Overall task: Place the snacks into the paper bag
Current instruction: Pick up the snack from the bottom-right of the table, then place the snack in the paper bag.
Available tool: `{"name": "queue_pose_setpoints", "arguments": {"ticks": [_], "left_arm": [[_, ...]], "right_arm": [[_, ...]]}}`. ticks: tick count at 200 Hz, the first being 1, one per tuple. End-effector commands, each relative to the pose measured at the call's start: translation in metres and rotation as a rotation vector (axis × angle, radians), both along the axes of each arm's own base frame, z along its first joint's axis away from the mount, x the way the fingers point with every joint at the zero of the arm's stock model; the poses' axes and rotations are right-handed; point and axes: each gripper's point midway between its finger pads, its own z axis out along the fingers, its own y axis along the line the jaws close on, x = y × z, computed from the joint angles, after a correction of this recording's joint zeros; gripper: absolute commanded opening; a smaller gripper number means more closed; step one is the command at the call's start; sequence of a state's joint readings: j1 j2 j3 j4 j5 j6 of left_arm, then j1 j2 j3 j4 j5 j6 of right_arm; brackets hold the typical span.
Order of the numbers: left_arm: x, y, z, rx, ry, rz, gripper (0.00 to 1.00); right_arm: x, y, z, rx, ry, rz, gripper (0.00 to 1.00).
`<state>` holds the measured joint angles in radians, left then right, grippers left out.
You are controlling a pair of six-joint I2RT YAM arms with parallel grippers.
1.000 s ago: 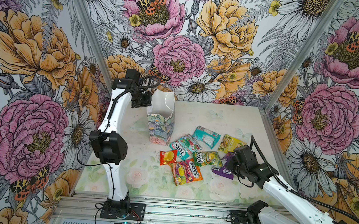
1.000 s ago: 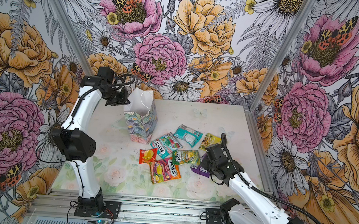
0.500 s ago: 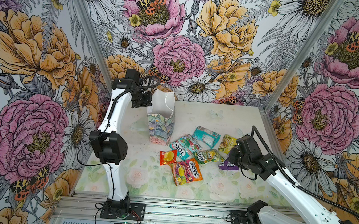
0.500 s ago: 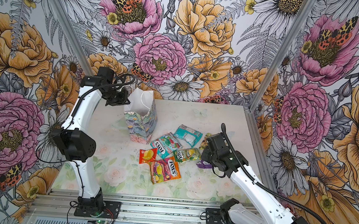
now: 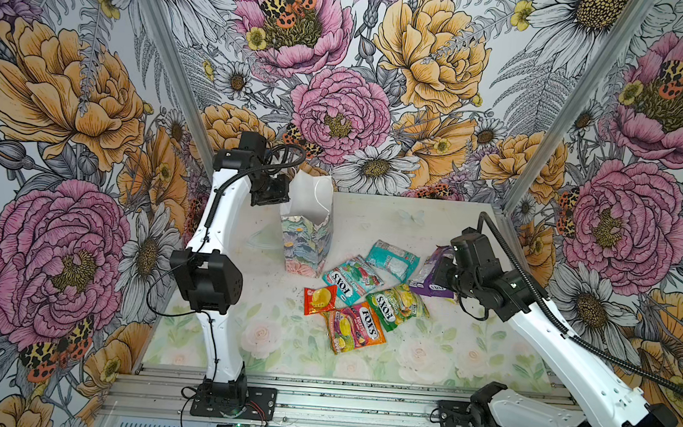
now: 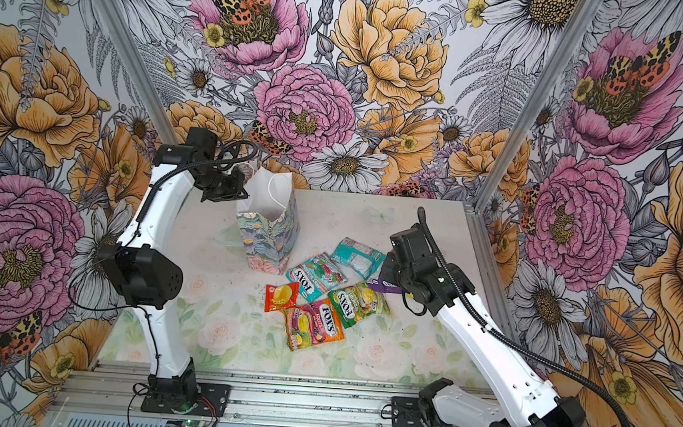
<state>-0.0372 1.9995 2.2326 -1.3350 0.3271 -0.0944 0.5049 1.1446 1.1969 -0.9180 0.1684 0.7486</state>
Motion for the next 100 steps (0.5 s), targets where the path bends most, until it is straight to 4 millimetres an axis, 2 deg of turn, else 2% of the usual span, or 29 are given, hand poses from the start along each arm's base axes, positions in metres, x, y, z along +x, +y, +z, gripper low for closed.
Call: {"name": "queue_pose_setpoints", "arguments": {"ticks": [1,53,100], "left_arm": [[-0.001,-0.012,0.000,-0.027,-0.003,-0.046,0.00],[-0.002,-0.014,0.001,-0.032,-0.005,-0.050,0.00],[-0.002,-0.015,0.002,-0.033,-0.007,-0.055,0.00]], "right_arm": [[0.029,0.018,0.041,0.034,-0.155,0.035,0.00],[0.067,0.062,0.063,0.067,-0.231,0.125,0.00],[0.109,0.102,0.105,0.092,-0.338,0.207,0.00]]}}
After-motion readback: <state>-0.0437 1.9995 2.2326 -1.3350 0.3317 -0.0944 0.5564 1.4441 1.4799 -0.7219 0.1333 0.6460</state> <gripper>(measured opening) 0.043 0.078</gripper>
